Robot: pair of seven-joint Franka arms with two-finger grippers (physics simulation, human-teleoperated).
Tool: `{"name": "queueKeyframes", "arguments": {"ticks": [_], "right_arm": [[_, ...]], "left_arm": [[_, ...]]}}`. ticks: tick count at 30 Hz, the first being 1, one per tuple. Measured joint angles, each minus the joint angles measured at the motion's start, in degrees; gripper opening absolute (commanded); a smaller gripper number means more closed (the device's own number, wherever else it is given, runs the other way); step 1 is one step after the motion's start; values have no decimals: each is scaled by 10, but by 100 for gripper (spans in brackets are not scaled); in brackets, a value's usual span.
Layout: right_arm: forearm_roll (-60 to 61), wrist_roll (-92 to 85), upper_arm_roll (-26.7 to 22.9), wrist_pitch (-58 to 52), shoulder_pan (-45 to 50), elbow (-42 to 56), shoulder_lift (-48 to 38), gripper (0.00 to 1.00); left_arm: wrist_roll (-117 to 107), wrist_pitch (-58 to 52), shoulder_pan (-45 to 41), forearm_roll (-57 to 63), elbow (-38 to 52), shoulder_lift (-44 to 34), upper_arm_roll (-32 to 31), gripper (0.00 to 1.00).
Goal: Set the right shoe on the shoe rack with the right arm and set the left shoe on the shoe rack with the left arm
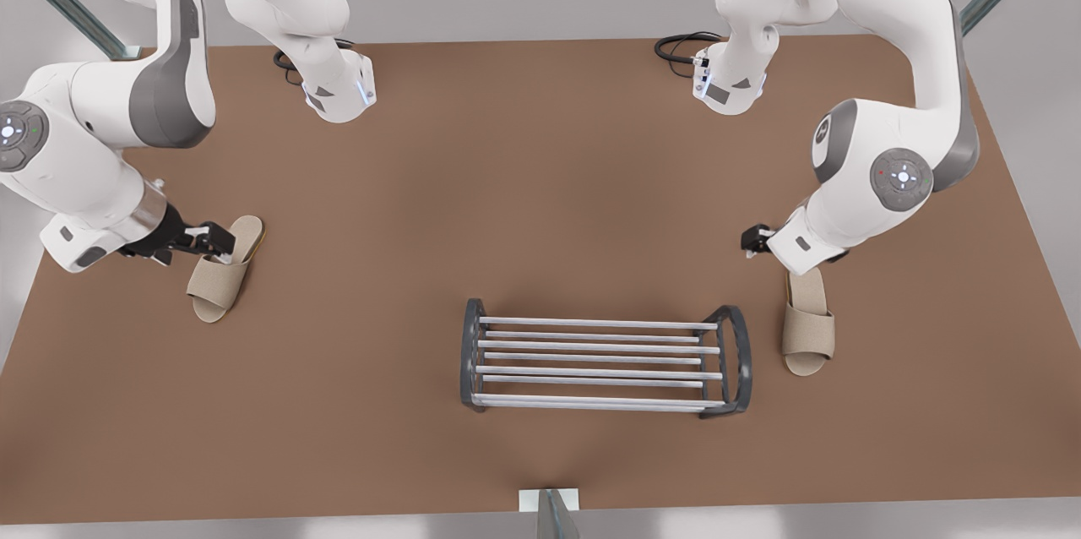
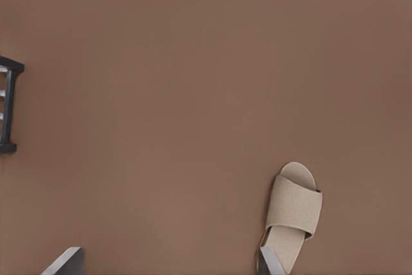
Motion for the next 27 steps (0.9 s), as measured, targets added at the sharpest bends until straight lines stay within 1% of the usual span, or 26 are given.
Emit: {"name": "queueKeyframes", "arguments": {"ticks": [3,4,6,8,9,10,11,12,14,16,17,18,20,23,24,26,27], "right_arm": [[2,1,-1,9,-2,0,9,100],[2,2,-1,11,-2,-1,14,100],[3,3,-1,13,-1,-1,38,100],[4,4,-1,15,-1,-4,56,100],[2,4,-1,17,-4,-15,55,100],[0,4,-1,25,-8,-41,39,100],[-3,4,-1,45,-13,-102,2,100],[-6,5,-1,79,-17,-183,-47,100],[-9,6,-1,154,-20,-322,-143,100],[-10,7,1,262,-22,-479,-231,100],[-11,8,1,335,-33,-560,-260,100],[-11,10,2,404,-39,-607,-273,100],[-11,13,3,511,-44,-626,-269,100],[-11,18,2,624,-59,-621,-253,100],[-11,18,2,662,-69,-622,-233,100],[-11,17,2,751,-112,-627,-145,100],[-11,13,3,799,-139,-630,-98,100]], "left_arm": [[-6,10,-4,1,14,3,0,100],[-7,14,3,4,-1,-9,-1,100],[-10,73,32,19,-126,-65,-2,99],[-12,185,52,46,-258,-96,-2,99],[-13,262,61,69,-320,-96,-2,99],[-14,343,71,88,-363,-84,-1,99],[-15,428,82,103,-390,-59,-1,99],[-15,514,91,114,-405,-21,1,99],[-16,654,112,137,-419,17,3,99],[-16,753,170,187,-423,24,3,99],[-16,792,186,206,-424,25,4,99],[-16,825,201,226,-427,25,4,99],[-16,876,245,278,-435,26,4,99],[-16,927,271,321,-450,29,4,99],[-16,940,285,336,-452,35,3,100],[-16,959,323,371,-452,57,2,100],[-17,966,329,372,-453,66,1,100]]}}
